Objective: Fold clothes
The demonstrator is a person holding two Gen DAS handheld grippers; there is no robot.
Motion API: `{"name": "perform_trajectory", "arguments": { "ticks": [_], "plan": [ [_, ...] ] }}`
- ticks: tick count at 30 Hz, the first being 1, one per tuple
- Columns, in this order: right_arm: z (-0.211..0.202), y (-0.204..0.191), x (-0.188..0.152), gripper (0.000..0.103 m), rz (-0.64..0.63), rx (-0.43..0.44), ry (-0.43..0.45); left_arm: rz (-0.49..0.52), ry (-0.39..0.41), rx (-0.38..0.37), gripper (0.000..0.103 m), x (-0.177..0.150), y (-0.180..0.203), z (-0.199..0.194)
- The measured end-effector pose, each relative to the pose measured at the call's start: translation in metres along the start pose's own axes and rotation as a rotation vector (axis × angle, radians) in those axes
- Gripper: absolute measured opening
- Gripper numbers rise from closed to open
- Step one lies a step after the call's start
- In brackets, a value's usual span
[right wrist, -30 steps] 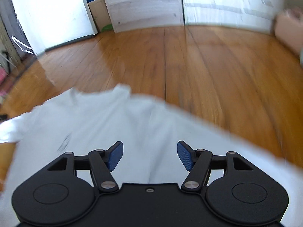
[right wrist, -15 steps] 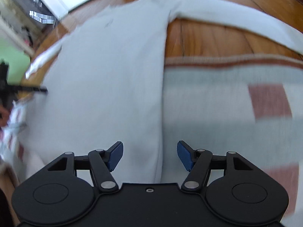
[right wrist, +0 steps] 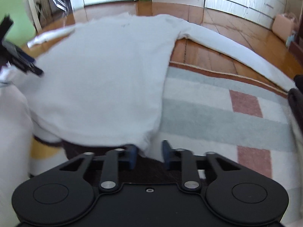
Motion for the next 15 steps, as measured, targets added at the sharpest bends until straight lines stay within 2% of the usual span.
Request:
{"name": "perform_trajectory", "arguments": {
  "ticks": [1,4,6,9,11,12,14,15],
  "plan": [
    [0.000,-0.001,0.001,0.012,-0.003,0.004,0.003,0.011,0.009,-0.018,0.086,0.001,0.004,0.000],
    [-0.003,-0.004,-0.004,0.013,0.010,0.007,-0.045,0.080,-0.016,-0.019,0.086,-0.014,0.012,-0.004],
    [-0.006,-0.006,-0.006,0.014,0.009,0.003,-0.042,0.103,-0.033,-0.015,0.086,-0.028,0.011,-0.007],
    [-0.010,0.000,0.001,0.025,0.088,0.021,-0.016,0.133,-0.037,-0.044,0.086,-0.040,0.011,-0.013],
    [-0.011,0.005,0.007,0.025,0.139,0.054,0.004,0.182,-0.052,-0.077,0.086,-0.045,0.021,-0.014],
    [-0.010,0.006,0.010,0.025,0.130,0.041,0.019,0.212,-0.062,-0.095,0.086,-0.046,0.027,-0.012],
    [-0.001,0.007,0.015,0.016,0.086,-0.008,0.038,0.276,-0.064,-0.116,0.086,-0.044,0.039,-0.009],
    [0.003,0.008,0.019,0.004,0.082,-0.006,0.042,0.303,-0.054,-0.102,0.086,-0.042,0.043,-0.009]
  ]
}}
Point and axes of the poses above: each gripper's, at about its wrist camera, not at the fingertips, and z roughly the way its jaws point, y to its right, x to its top, the point moved 6 cm from there along z, roughly the way its jaws point, and after that the axes turned 12 degrees about z, right-handed, at the moved point
